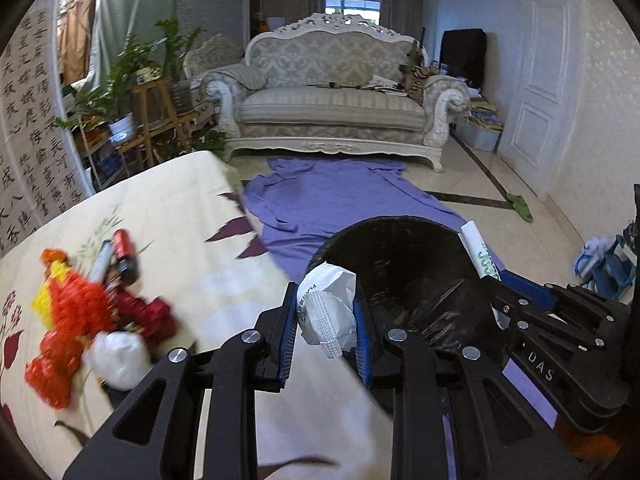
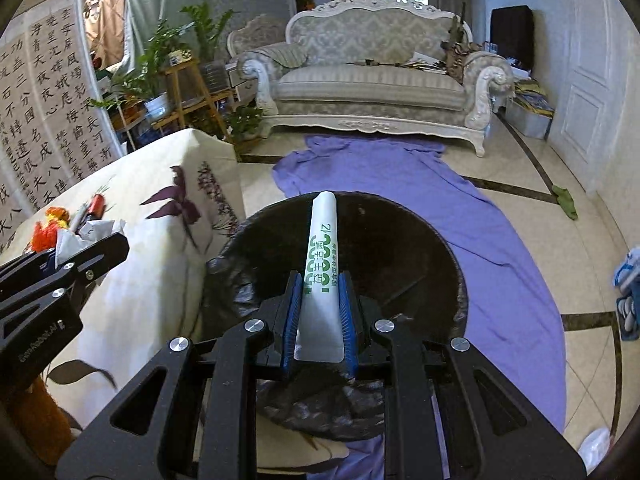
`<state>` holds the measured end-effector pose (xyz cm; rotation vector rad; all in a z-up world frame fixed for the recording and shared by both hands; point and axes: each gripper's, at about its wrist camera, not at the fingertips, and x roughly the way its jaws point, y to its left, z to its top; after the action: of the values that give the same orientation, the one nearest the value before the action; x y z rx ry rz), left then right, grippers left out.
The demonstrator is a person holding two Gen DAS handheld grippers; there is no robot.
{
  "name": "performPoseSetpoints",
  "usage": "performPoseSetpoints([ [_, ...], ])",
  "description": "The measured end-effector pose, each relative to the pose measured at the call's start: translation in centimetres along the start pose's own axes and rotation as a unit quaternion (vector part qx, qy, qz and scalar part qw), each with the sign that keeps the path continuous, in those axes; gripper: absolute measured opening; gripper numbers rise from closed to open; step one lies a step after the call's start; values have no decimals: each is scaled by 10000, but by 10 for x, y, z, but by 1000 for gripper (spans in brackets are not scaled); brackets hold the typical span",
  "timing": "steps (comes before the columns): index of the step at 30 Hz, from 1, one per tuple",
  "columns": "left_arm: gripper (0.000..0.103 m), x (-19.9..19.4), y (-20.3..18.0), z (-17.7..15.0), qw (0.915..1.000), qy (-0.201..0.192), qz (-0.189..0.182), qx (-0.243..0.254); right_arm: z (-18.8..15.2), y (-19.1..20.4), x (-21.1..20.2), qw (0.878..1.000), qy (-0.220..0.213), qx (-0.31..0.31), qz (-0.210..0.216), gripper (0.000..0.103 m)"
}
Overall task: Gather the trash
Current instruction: 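Carry tissue and toothpaste tube to the black bin and release both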
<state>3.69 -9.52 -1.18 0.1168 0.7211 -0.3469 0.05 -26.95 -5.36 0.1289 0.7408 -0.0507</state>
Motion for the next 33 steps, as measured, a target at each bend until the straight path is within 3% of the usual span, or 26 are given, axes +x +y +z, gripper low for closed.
performPoseSetpoints([
  [10, 26, 39, -33, 23, 9996, 0, 15, 299, 10, -35, 22, 9997, -29, 208, -82, 20],
  [12, 35, 47, -36, 23, 9995, 36, 0, 313, 13, -40, 26, 9996, -36, 271, -86, 22],
  [14, 54, 53, -38, 22, 9995, 91, 56, 306, 13, -45, 28, 9993, -25, 361, -108, 31],
  [16, 64, 55, -35, 21, 9996, 88, 101, 261, 12, -51, 29, 9989, -35, 440, -151, 35],
  [28, 71, 45, -25, 24, 9996, 114, 237, 117, 10, -56, 26, 9986, 14, 501, -190, 38],
  [33, 71, 29, -14, 21, 9994, 58, 342, 44, 10, -44, 17, 9990, -16, 431, -141, 44],
])
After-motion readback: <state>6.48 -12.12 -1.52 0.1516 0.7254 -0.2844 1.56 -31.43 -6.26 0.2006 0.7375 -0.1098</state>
